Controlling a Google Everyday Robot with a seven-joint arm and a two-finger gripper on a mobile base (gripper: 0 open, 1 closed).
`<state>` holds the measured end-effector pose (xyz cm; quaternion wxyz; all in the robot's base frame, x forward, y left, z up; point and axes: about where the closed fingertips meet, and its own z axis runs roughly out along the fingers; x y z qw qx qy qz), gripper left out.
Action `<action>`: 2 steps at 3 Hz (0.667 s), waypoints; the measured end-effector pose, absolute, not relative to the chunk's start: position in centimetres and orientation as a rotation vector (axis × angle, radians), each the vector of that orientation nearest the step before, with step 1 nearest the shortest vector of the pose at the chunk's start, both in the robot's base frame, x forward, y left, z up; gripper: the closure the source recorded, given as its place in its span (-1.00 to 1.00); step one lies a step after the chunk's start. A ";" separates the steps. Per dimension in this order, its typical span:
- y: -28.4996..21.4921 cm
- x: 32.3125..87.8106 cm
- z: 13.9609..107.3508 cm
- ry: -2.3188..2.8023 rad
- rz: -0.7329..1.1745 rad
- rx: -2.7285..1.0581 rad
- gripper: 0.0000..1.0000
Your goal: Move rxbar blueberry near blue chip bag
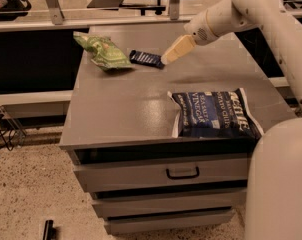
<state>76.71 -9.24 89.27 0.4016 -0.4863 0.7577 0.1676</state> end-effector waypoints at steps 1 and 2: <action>-8.2 77.5 87.8 1.929 0.478 -1.243 -1.00; -7.3 77.9 86.4 1.935 0.514 -1.259 -1.00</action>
Offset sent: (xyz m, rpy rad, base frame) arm 0.0170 0.0216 -0.0362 0.0302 0.0853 0.0606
